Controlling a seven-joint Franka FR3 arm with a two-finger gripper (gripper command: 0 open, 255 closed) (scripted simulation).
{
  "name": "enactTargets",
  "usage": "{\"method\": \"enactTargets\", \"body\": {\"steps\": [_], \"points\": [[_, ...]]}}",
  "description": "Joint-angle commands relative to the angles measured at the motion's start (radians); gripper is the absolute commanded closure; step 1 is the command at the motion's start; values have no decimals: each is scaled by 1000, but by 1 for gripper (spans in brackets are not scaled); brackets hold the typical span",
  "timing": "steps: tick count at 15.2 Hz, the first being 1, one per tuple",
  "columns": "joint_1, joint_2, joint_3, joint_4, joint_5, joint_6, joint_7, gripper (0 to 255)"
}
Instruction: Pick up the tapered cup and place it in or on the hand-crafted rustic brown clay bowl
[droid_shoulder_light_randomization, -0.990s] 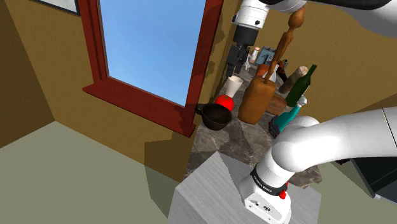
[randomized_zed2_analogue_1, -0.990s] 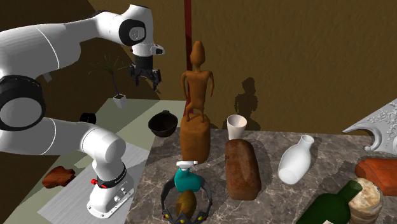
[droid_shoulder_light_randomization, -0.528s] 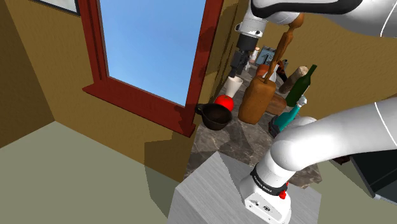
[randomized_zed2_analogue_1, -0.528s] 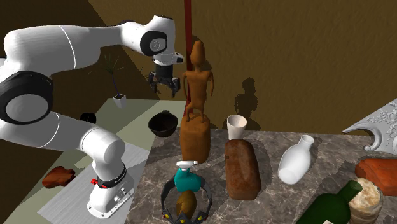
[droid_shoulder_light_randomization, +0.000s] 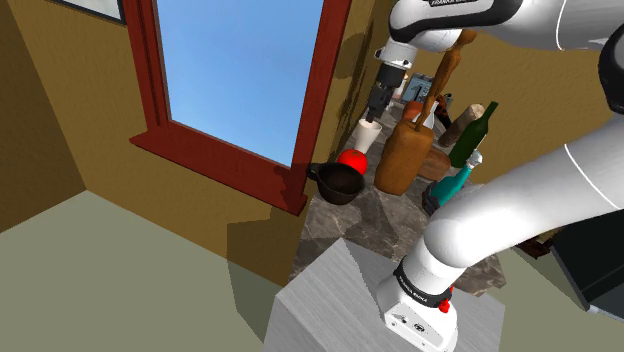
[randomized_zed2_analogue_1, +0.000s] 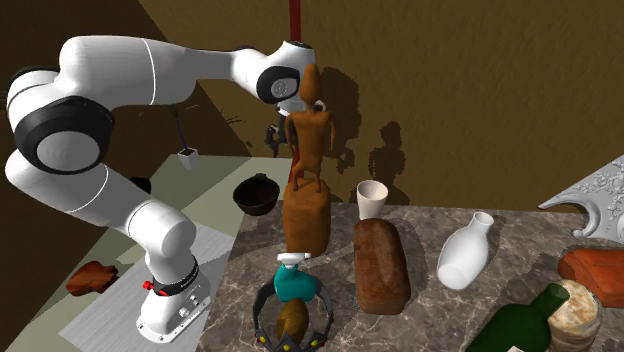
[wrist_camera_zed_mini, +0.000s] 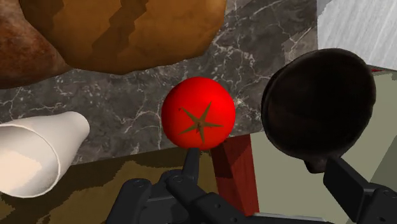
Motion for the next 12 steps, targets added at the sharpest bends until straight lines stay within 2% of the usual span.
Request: {"method": "enactTargets", "body": {"steps": [1, 6, 12], "points": [[-1, 68, -42, 37, 9, 34, -55, 0], [-7, 238, -139, 145, 66, 91, -198, 0], [-44, 480, -225, 319, 204, 117, -388, 0]]}}
